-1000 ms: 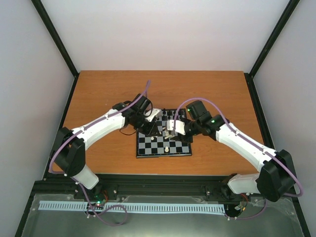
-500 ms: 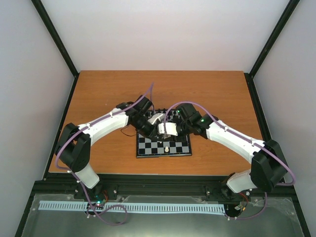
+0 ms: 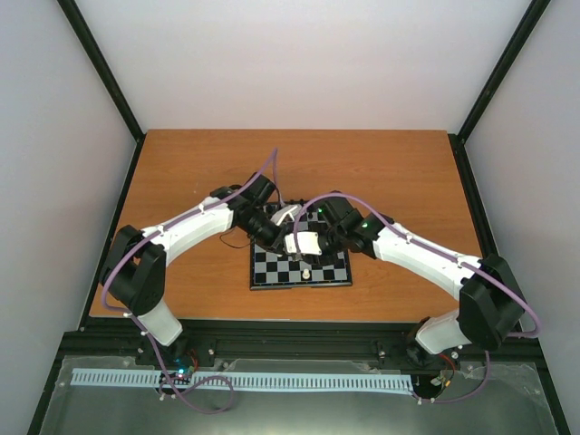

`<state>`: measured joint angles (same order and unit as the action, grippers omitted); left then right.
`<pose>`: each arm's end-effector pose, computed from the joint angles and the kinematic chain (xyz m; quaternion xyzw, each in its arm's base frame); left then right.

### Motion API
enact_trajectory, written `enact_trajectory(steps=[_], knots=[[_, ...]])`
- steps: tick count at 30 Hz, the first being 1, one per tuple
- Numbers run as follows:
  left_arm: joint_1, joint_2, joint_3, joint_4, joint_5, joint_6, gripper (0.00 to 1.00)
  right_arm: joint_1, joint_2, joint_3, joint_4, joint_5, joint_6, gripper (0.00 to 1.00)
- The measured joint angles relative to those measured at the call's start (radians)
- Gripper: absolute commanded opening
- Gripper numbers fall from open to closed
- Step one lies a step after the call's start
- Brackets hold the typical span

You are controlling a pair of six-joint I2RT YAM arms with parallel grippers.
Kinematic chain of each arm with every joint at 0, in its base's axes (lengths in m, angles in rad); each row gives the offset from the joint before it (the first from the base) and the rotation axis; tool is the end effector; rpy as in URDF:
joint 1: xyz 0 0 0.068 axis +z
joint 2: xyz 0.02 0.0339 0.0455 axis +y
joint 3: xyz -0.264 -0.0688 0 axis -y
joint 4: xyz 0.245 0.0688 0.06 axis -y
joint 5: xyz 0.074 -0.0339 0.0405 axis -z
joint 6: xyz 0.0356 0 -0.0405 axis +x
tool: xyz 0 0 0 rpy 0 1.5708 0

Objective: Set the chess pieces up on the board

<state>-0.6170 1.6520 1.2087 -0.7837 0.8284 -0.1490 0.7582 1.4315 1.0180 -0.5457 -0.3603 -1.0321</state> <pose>0.2471 -0.2074 0.2334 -0.2761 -0.8614 0.4263 0.0029 0.2044 0.2109 0.2436 -0.7658 0.5446 0.1288 0.3167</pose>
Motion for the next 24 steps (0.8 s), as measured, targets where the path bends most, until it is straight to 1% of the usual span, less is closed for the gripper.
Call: enact_trajectory(steps=[2,7,9,10,11,12,15,17,20,22,24], knots=[[0.005,0.000,0.000,0.002,0.007,0.000,0.13,0.005,0.000,-0.002,0.003,0.007,0.001,0.28],[0.010,0.000,-0.002,0.001,0.014,0.000,0.14,0.008,0.000,-0.010,0.009,0.013,0.003,0.19],[0.011,0.000,-0.003,-0.002,0.014,0.000,0.19,0.008,0.000,-0.014,0.014,0.015,0.004,0.16],[0.012,0.000,-0.003,-0.002,0.013,-0.001,0.25,0.008,-0.001,-0.017,0.017,0.017,0.008,0.15],[0.013,0.000,-0.003,-0.002,0.012,-0.002,0.27,0.008,-0.002,-0.019,0.019,0.018,0.011,0.14],[0.015,0.000,-0.004,-0.002,0.010,-0.008,0.29,0.007,-0.002,-0.022,0.022,0.021,0.024,0.13],[0.016,-0.011,-0.007,0.013,0.003,-0.016,0.42,-0.003,-0.002,-0.026,0.023,0.009,0.069,0.12],[0.016,-0.038,-0.020,0.028,-0.011,-0.028,0.46,-0.019,-0.002,-0.026,0.026,-0.016,0.116,0.12],[0.018,-0.128,-0.072,0.087,-0.078,-0.072,0.48,-0.055,-0.006,-0.023,0.027,-0.082,0.189,0.12],[0.018,-0.235,-0.144,0.166,-0.129,-0.113,0.49,-0.088,-0.005,-0.011,0.015,-0.121,0.239,0.11],[0.013,-0.376,-0.243,0.287,-0.185,-0.150,0.49,-0.130,-0.005,0.014,-0.013,-0.166,0.294,0.11]])
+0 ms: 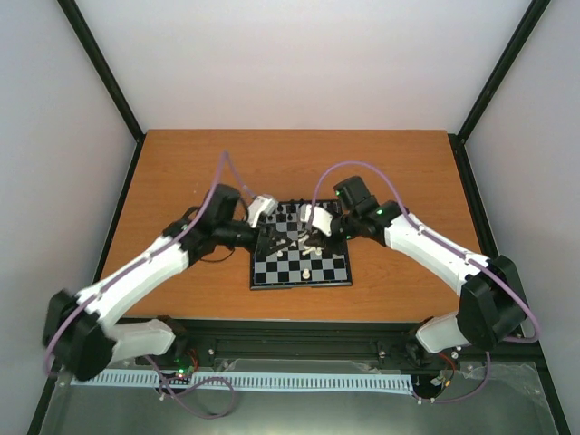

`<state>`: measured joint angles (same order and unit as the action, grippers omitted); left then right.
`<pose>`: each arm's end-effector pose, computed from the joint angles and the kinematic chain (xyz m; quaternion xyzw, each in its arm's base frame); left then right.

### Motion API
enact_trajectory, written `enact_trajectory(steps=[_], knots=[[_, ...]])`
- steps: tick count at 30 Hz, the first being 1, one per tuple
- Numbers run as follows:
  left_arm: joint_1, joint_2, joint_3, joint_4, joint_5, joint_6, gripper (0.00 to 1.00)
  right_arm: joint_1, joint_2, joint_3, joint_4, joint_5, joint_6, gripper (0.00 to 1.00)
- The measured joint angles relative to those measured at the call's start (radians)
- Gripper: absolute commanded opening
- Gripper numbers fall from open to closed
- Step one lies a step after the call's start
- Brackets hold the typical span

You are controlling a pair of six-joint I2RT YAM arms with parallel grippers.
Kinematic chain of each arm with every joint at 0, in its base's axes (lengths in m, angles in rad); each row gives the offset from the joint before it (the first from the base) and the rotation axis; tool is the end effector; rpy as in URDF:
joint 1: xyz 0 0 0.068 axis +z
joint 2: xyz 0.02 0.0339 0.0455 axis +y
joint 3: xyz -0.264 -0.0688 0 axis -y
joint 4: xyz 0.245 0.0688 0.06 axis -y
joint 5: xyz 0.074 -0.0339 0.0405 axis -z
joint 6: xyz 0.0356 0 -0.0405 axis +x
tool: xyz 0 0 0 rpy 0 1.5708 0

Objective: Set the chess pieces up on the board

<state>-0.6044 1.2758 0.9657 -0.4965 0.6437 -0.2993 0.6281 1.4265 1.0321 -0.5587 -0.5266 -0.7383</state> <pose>0.2066 -0.1686 0.2745 0.2503 0.8521 -0.4185 0.1901 0.2257 0.1860 0.2506 -0.6420 0.6635 0.2314 0.3067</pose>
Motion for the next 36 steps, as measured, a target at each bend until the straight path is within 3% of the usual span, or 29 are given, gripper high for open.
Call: enact_trajectory(steps=[5,10,19,32,34,36], knots=[[-0.056,-0.285,-0.240,0.313,-0.131,-0.037,0.49,-0.074,0.000,0.085,-0.055,-0.120,0.134,0.11],[-0.129,-0.275,-0.269,0.426,-0.219,-0.014,0.50,-0.086,0.000,0.100,-0.086,-0.225,0.243,0.12],[-0.150,-0.156,-0.220,0.459,-0.271,0.040,0.35,-0.089,0.000,0.100,-0.097,-0.299,0.319,0.13],[-0.154,-0.132,-0.209,0.484,-0.239,0.055,0.11,-0.090,0.000,0.098,-0.100,-0.315,0.335,0.14],[-0.154,-0.125,-0.205,0.483,-0.235,0.063,0.09,-0.094,0.000,0.098,-0.103,-0.317,0.337,0.16],[-0.154,-0.121,-0.204,0.482,-0.234,0.071,0.08,-0.097,0.000,0.098,-0.109,-0.317,0.338,0.29]])
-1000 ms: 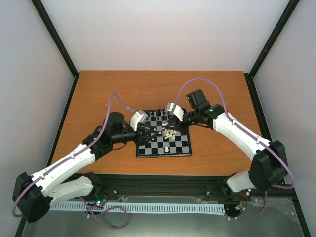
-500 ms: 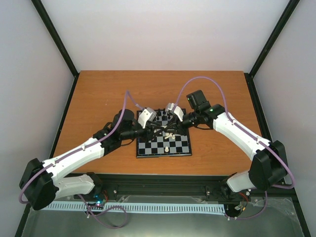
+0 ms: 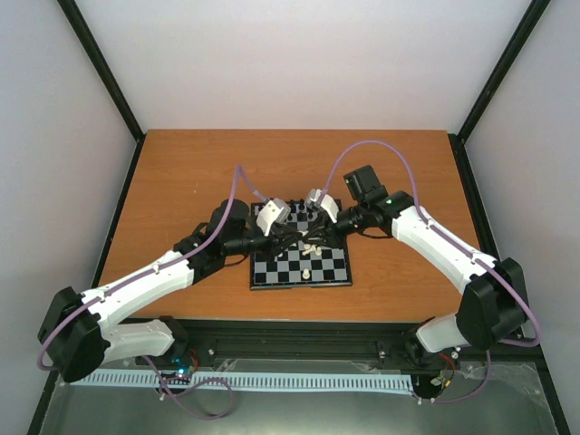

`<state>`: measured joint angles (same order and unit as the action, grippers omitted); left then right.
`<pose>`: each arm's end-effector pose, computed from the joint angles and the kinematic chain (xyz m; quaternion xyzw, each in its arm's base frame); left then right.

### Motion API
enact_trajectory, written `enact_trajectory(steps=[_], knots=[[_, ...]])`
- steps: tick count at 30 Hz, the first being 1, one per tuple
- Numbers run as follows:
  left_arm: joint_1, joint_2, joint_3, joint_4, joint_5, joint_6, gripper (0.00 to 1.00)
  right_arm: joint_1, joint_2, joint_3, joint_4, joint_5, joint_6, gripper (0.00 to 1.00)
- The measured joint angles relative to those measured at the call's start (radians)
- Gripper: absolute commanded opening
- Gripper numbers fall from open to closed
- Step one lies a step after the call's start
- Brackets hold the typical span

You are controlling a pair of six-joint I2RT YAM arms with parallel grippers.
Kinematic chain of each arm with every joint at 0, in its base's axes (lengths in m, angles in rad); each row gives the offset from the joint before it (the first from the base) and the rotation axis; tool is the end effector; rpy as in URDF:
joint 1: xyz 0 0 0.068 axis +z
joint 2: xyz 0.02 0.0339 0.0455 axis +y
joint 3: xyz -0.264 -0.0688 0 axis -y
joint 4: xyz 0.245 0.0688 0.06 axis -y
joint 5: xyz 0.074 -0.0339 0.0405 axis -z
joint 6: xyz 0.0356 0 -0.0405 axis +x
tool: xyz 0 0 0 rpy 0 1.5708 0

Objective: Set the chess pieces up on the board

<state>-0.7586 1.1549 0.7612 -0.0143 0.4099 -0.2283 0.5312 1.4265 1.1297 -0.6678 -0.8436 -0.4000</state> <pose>0.1793 -0.1895 0.2741 0.3223 0.7603 -0.4045 0.3930 0.2362 0.1696 0.2802 -0.5001 0.7232 0.4078 0.2461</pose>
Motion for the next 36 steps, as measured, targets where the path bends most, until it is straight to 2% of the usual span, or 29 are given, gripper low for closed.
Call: enact_trajectory(steps=[2,4,8,16,21,29,36], knots=[[0.000,0.000,0.002,-0.005,-0.003,-0.001,0.08,0.000,0.000,-0.001,-0.003,0.002,-0.002,0.43],[0.000,0.000,0.018,-0.033,-0.026,-0.003,0.08,-0.004,-0.003,-0.003,-0.004,0.005,-0.006,0.52],[0.000,-0.005,0.063,-0.138,-0.098,-0.005,0.08,-0.055,-0.071,-0.040,-0.010,0.039,-0.011,0.59],[-0.012,-0.010,0.047,-0.401,-0.296,-0.081,0.08,-0.093,-0.250,-0.144,0.001,0.163,-0.023,0.60],[-0.037,0.023,0.008,-0.500,-0.343,-0.128,0.08,-0.100,-0.254,-0.182,0.014,0.242,-0.023,0.60],[-0.092,0.195,0.002,-0.530,-0.379,-0.188,0.09,-0.101,-0.253,-0.183,0.030,0.272,-0.029,0.60],[-0.104,0.251,0.016,-0.527,-0.410,-0.200,0.10,-0.101,-0.253,-0.183,0.032,0.276,-0.031,0.60]])
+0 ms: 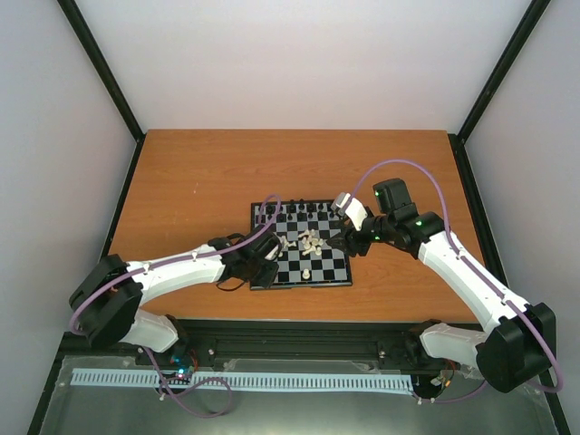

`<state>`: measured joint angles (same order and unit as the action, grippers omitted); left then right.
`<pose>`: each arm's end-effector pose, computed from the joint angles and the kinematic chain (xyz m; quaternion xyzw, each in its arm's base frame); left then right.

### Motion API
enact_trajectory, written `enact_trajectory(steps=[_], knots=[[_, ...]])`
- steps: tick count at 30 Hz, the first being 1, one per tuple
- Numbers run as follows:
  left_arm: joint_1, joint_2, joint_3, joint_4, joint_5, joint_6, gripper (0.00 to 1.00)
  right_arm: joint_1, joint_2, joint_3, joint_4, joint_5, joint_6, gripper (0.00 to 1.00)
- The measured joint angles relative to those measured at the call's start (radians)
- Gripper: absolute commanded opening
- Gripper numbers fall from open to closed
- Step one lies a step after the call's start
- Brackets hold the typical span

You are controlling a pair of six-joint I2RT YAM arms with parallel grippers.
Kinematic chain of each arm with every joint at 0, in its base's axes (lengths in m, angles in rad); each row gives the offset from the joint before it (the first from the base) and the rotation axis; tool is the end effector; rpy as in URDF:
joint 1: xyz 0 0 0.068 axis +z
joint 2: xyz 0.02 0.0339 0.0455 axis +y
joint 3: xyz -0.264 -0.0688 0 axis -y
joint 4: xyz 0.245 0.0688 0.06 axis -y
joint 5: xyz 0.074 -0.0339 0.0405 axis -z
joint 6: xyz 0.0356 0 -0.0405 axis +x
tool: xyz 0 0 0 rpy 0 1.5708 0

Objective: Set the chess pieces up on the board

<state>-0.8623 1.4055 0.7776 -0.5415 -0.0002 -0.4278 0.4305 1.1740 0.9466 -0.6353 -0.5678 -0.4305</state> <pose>0.1646 -0.1920 0.1776 0.2112 0.9569 -0.1198 0.1594 0.2082 0.1167 0.2812 -0.4640 0.7777 0.2627 0.3328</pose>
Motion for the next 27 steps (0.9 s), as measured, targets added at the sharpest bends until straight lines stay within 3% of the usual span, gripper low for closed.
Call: enact_trajectory(steps=[9,15,23,27], knots=[[0.000,0.002,0.001,-0.017,-0.011,-0.007,0.21,0.000,0.002,0.000,0.001,0.000,-0.007,0.60],[0.000,0.007,0.001,-0.017,0.002,-0.008,0.36,0.000,0.003,-0.002,0.001,0.000,-0.011,0.60],[-0.001,0.010,0.001,0.003,-0.008,-0.006,0.36,0.000,0.004,-0.002,0.000,0.000,-0.015,0.60],[-0.001,0.033,0.001,0.021,-0.008,-0.001,0.30,0.000,0.005,-0.002,0.000,0.000,-0.017,0.60]])
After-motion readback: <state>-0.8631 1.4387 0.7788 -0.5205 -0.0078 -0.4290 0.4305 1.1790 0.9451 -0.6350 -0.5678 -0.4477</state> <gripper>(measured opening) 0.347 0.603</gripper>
